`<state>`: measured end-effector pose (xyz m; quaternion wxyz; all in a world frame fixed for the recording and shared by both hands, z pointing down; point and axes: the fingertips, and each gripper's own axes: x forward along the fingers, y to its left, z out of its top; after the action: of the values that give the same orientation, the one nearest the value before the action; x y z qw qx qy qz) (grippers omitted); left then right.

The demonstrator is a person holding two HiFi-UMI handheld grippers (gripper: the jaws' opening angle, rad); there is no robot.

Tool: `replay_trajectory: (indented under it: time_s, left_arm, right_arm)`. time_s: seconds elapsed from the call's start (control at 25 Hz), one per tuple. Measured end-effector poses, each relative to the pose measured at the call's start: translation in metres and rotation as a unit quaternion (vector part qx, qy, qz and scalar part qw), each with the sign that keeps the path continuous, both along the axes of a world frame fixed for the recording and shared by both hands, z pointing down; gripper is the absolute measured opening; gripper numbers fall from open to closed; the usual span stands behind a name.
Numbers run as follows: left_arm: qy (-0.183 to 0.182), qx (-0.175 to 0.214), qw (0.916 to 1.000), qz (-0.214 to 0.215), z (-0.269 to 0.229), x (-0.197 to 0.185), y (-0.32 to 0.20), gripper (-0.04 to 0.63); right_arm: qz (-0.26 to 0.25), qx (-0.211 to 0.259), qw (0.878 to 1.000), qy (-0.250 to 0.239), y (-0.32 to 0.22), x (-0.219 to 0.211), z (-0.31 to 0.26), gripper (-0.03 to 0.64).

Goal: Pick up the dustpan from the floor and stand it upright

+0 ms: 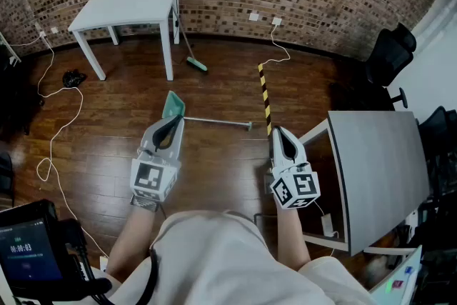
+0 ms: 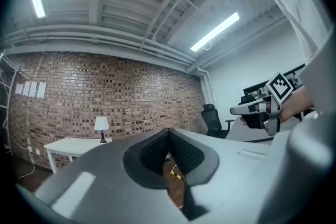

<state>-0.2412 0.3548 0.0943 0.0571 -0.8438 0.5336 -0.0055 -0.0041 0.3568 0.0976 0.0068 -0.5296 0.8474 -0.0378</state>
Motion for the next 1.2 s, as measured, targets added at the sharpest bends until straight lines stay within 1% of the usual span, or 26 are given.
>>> replay_trajectory:
  time_s: [0.28,0.4,0.52,0.64,0.72,0.96,1.08,1.2]
  left_arm:
    - [0.003,0.019,0.9998,0.008,-0.005,-0.007,0.000,-0.005]
    - [0.005,0.024,0.9996,0.012,-0.004,-0.010,-0.015,-0.005]
    - [-0.003,0.025,0.9996,0.015,0.007,-0.012,-0.056,-0.005]
    - [-0.018,0.024,0.9992,0.026,0.016,0.006,-0.095,-0.005]
    - [-0.016,0.019,0.9994,0.026,0.016,0.019,-0.124,-0.005]
    - [-0.025,0.023,0.9994,-0.001,0.013,0.053,-0.232,-0.005]
    - [-0.023,0.023,0.9993,-0.020,0.012,0.069,-0.289,-0.005]
    - [-0.019,0.025,0.9990,-0.033,0.005,0.085,-0.332,-0.005]
  right_arm:
    - [0.015,0.008,1.000,0.001,0.007,-0.001,0.008,0.012]
    - [0.014,0.013,1.000,0.006,-0.012,-0.004,0.010,0.012]
    - [0.017,0.017,1.000,0.009,-0.054,-0.008,0.016,0.013]
    - [0.000,0.029,0.999,0.025,-0.097,-0.003,0.018,0.012]
    - [-0.010,0.034,0.999,0.028,-0.131,0.005,0.019,0.013]
    - [-0.024,0.033,0.999,0.024,-0.245,0.049,0.012,0.013]
    - [-0.032,0.033,0.999,0.023,-0.299,0.075,0.004,0.013]
    - [-0.042,0.031,0.998,0.029,-0.345,0.096,-0.001,0.013]
